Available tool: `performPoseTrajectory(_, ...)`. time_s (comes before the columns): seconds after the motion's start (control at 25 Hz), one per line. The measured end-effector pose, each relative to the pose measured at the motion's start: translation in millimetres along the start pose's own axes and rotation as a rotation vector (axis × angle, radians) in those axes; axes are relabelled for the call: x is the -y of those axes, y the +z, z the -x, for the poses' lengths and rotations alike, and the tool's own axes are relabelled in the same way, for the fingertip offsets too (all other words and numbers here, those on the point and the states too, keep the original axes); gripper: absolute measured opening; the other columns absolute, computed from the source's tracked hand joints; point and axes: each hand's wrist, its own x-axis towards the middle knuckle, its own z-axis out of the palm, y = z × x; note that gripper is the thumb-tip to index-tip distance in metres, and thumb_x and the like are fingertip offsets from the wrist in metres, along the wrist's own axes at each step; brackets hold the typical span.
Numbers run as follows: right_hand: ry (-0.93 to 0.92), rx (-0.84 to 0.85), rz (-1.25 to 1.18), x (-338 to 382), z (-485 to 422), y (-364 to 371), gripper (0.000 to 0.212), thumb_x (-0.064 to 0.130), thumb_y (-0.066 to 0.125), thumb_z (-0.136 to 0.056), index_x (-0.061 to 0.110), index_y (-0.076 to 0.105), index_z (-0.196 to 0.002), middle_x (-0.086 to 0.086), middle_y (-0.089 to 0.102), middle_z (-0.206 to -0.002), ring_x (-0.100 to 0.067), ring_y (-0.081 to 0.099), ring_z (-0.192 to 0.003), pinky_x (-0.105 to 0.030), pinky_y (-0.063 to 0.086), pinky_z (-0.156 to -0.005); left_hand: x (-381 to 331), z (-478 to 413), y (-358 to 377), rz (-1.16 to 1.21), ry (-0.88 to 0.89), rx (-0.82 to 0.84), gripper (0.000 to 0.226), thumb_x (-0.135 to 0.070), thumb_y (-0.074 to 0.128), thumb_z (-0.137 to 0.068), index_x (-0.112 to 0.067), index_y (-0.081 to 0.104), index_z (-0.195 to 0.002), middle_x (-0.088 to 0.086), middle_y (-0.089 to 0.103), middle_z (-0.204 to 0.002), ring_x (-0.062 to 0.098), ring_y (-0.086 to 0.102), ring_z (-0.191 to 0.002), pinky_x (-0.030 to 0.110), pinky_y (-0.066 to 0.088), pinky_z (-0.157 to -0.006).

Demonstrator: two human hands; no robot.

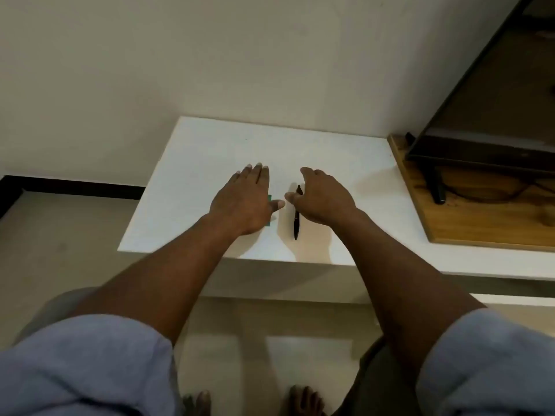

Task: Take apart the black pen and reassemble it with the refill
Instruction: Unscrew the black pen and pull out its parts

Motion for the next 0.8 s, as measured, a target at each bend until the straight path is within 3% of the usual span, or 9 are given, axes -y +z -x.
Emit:
performPoseTrajectory(0.12,0.104,-0.025,-0.007,0,-11,8,0.065,0.043,0.071,-0.093,0.01,0.049,-0.144,-0.011,0.064,-0.127,-0.031,0.061,-0.11,-0.033,0.043,-0.073,-1,-8,11,0.017,-0.006,0.04,0.089,-0.065,0.037,-0.101,-0.009,0.008,-0.163,0.011,0.011,-0.172,0.027,0.011,-0.159,0.04,0.014,-0.126)
performPoseTrajectory(0.24,0.181,0.007,-0.014,0,-16,11,0.045,0.033,0.078,-0.088,0.012,0.053,-0.119,-0.006,0.056,-0.1,-0.026,0.053,-0.086,-0.028,0.032,-0.053,-3,-11,13,0.053,0.003,0.053,0.089,-0.065,0.039,-0.1,-0.01,0.008,-0.163,0.009,0.012,-0.172,0.026,0.013,-0.158,0.039,0.014,-0.125)
performPoseTrajectory(0.32,0.199,0.021,-0.006,-1,-16,8,0.039,0.03,0.079,-0.087,0.014,0.048,-0.105,-0.004,0.053,-0.093,-0.024,0.053,-0.08,-0.027,0.031,-0.051,-2,-12,8,0.065,0.012,0.049,0.088,-0.061,0.043,-0.101,-0.011,0.007,-0.163,0.009,0.012,-0.172,0.026,0.013,-0.158,0.037,0.014,-0.125)
performPoseTrajectory(0.48,0.195,0.017,-0.019,2,-16,10,0.031,0.016,0.073,-0.085,0.014,0.047,-0.101,-0.001,0.046,-0.082,-0.015,0.045,-0.066,-0.026,0.033,-0.05,-2,-13,-2,0.135,0.002,0.03,0.082,-0.05,0.049,-0.103,-0.011,0.009,-0.163,0.008,0.014,-0.172,0.025,0.015,-0.158,0.037,0.018,-0.124)
performPoseTrajectory(0.6,0.194,0.014,-0.067,2,-16,8,0.031,0.017,0.073,-0.087,0.011,0.057,-0.112,-0.006,0.06,-0.093,-0.02,0.061,-0.075,-0.031,0.052,-0.061,-7,-10,-11,0.203,0.0,-0.012,0.078,-0.047,0.053,-0.102,-0.014,0.017,-0.163,0.005,0.025,-0.169,0.026,0.025,-0.155,0.039,0.026,-0.122)
performPoseTrajectory(0.68,0.208,0.023,-0.285,1,-16,4,0.043,0.014,0.075,-0.088,0.011,0.059,-0.128,-0.01,0.069,-0.105,-0.027,0.074,-0.082,-0.041,0.065,-0.077,-11,-6,-17,0.222,0.006,-0.039,0.073,-0.046,0.055,-0.101,-0.018,0.024,-0.162,0.004,0.036,-0.164,0.027,0.035,-0.15,0.041,0.034,-0.117)
performPoseTrajectory(0.8,0.189,0.017,-0.629,5,-14,-3,0.05,0.005,0.077,-0.087,0.012,0.06,-0.134,-0.009,0.077,-0.097,-0.022,0.08,-0.074,-0.035,0.067,-0.071,-17,-3,-25,0.323,-0.018,-0.044,0.062,-0.044,0.055,-0.102,-0.025,0.035,-0.157,0.0,0.057,-0.149,0.026,0.053,-0.136,0.043,0.047,-0.106)
